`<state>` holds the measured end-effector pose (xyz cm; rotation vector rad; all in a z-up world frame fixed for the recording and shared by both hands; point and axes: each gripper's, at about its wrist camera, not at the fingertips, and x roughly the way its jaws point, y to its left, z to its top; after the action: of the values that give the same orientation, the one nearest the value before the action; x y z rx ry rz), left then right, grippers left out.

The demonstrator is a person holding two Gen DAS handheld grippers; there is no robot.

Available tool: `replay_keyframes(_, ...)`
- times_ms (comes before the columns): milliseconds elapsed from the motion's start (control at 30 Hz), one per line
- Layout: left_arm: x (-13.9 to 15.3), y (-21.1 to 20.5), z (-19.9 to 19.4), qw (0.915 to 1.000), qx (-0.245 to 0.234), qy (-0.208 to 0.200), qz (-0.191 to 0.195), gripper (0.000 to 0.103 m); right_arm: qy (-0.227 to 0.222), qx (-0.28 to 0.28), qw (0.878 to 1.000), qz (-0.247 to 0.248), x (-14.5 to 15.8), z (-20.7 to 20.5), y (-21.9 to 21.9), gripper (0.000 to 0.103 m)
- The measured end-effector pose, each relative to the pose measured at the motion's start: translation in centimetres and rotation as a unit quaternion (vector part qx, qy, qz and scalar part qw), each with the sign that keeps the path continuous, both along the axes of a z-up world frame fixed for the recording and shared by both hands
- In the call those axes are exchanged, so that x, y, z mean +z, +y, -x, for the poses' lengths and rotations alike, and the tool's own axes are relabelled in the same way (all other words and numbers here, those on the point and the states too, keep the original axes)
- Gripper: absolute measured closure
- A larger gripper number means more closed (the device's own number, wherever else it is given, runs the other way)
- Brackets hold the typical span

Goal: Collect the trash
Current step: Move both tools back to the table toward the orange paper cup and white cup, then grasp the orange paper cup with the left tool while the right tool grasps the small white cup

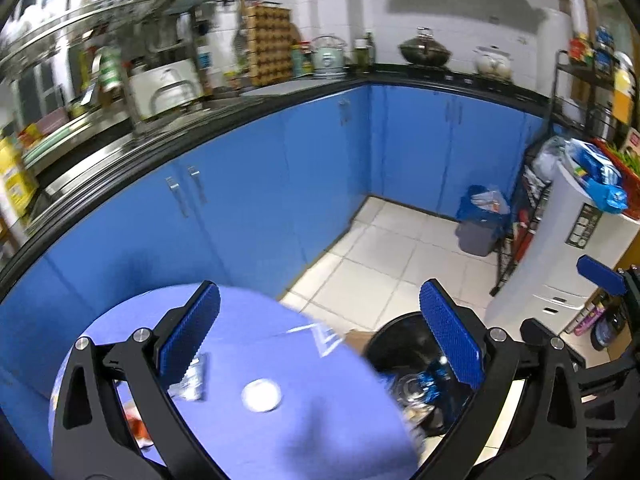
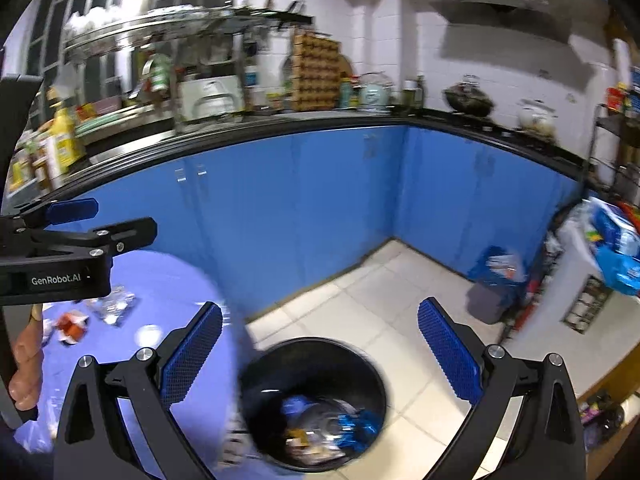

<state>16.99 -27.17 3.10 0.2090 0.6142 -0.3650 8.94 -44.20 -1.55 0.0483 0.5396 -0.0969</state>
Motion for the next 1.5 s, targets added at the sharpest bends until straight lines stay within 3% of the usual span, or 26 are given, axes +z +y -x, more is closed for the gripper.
replay_keyframes(233, -2.6, 9.2, 0.2, 0.9970, 0.071, 0.024, -0.020, 0.004, 0.018, 0.082, 0.996, 0.029, -1.5, -2.5, 9.4, 0.007)
replay_keyframes(533, -9.5, 19.6, -0.8, 0.9842, 0.145, 0.098, -0.027, 0.004, 0.094, 0.152, 0.984, 0.027, -6.8, -7.0, 18.1, 0.007)
replay_keyframes(900, -16.2, 22.7, -3.5, 0.9735, 0.149, 0.171, -0.028, 0.005, 0.164, 0.153, 0.975, 0.009, -12.0, -11.5, 20.2, 0.007)
replay_keyframes(1033, -17.2, 23.2, -4.0, 0.9715, 0.151, 0.180, -0.028, 0.006, 0.170, 0.156, 0.973, 0.002, -12.6, -12.5, 20.4, 0.007)
replay_keyframes(1233, -17.6, 23.8, -4.3, 0.9699, 0.152, 0.189, -0.020, 0.016, 0.181, 0.161, 0.970, -0.004, -13.6, -13.4, 21.0, 0.008)
replay_keyframes(1300, -17.6, 23.7, -4.4, 0.9701, 0.152, 0.188, -0.018, 0.019, 0.184, 0.163, 0.969, -0.002, -13.8, -13.4, 21.1, 0.012)
replay_keyframes(1367, -17.5, 23.7, -4.5, 0.9708, 0.151, 0.186, -0.017, 0.022, 0.198, 0.169, 0.966, -0.008, -14.3, -13.6, 21.0, 0.029)
replay_keyframes(1400, -17.4, 23.7, -4.5, 0.9712, 0.150, 0.185, -0.016, 0.024, 0.198, 0.168, 0.966, -0.006, -14.3, -13.6, 21.0, 0.031)
replay_keyframes(1500, -17.3, 23.6, -4.3, 0.9725, 0.146, 0.181, -0.017, 0.033, 0.195, 0.174, 0.965, -0.002, -14.0, -13.4, 21.0, 0.049)
